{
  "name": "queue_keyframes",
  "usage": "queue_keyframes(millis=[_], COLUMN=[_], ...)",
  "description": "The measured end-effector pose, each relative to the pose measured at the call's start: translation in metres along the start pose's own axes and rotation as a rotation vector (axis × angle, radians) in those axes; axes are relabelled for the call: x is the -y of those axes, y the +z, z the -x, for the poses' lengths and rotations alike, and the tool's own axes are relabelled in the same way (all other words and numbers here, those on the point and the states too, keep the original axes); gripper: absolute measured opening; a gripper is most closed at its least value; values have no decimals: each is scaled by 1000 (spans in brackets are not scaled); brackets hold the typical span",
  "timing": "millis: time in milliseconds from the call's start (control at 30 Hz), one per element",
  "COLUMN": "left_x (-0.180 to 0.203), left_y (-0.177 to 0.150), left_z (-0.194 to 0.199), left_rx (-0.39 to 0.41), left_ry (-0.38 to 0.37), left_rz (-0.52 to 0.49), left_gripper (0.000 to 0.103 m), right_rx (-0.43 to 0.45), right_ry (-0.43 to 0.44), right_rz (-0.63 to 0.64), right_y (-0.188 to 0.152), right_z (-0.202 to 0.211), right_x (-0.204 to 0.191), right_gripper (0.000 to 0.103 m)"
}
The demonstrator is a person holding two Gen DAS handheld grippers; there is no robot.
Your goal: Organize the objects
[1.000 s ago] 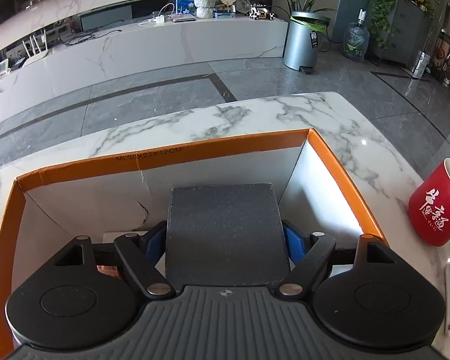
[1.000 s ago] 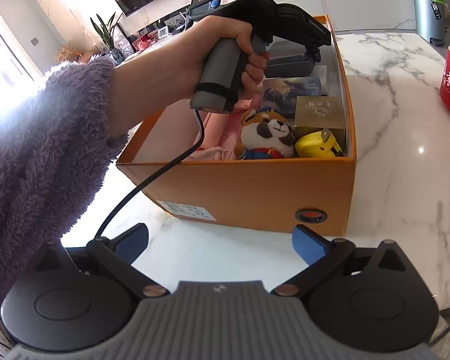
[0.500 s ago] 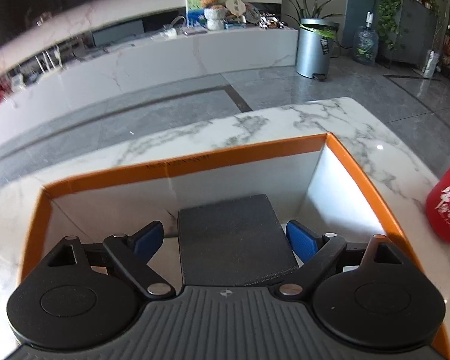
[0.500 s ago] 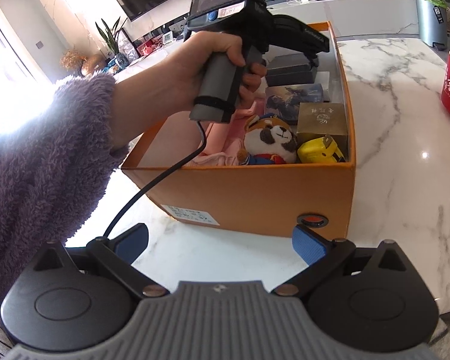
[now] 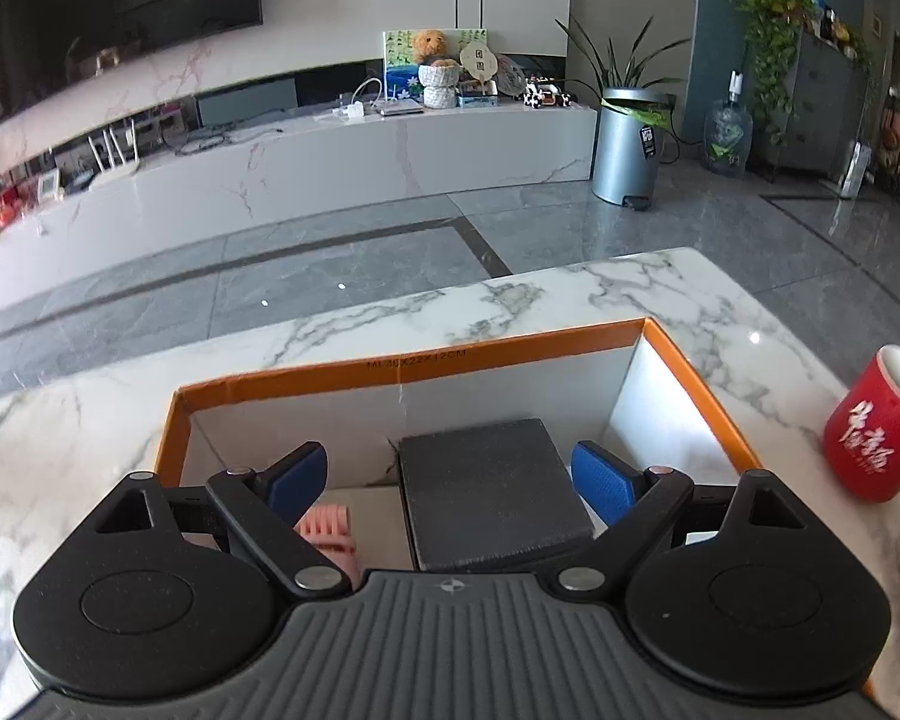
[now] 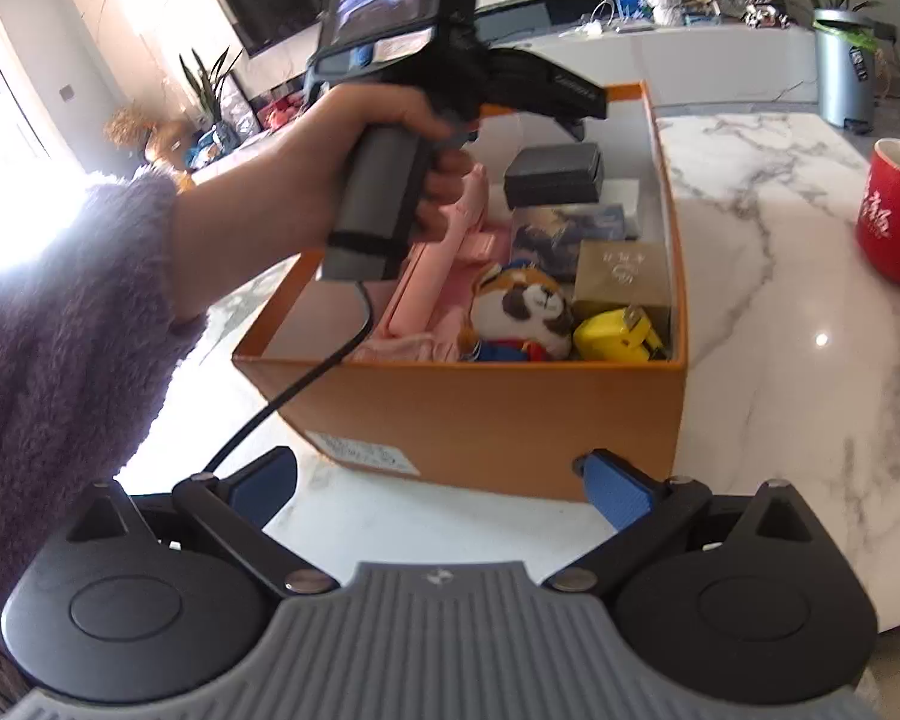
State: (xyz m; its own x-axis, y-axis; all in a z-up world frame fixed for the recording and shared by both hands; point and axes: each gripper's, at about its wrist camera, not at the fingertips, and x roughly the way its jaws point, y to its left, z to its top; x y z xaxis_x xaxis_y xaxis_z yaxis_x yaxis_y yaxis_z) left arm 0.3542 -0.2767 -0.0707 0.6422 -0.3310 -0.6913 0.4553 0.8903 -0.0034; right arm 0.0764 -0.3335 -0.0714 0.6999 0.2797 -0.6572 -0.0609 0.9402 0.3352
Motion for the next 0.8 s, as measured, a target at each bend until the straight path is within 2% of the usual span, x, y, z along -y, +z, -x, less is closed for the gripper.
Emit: queue_keyframes(millis=[67,300,567,800], left_x=[-3,-11,-23,-35], left_y=[0,-9,-32,-68], left_z=[9,56,114,163], left_rx=[1,57,142,192], left_ry=[-21,-28,36,83], left_rz=[7,-16,2,-35], left_gripper=[103,103,103,103], right_rx=[29,93,179,274], right_ry=[-38,-87,-112,-139], right_rz=[-14,-25,-14,-1], right_y=[1,4,12,16], right_z=[4,18,35,51], right_x=[-1,-10,-32,-50], right_gripper=[102,102,102,102])
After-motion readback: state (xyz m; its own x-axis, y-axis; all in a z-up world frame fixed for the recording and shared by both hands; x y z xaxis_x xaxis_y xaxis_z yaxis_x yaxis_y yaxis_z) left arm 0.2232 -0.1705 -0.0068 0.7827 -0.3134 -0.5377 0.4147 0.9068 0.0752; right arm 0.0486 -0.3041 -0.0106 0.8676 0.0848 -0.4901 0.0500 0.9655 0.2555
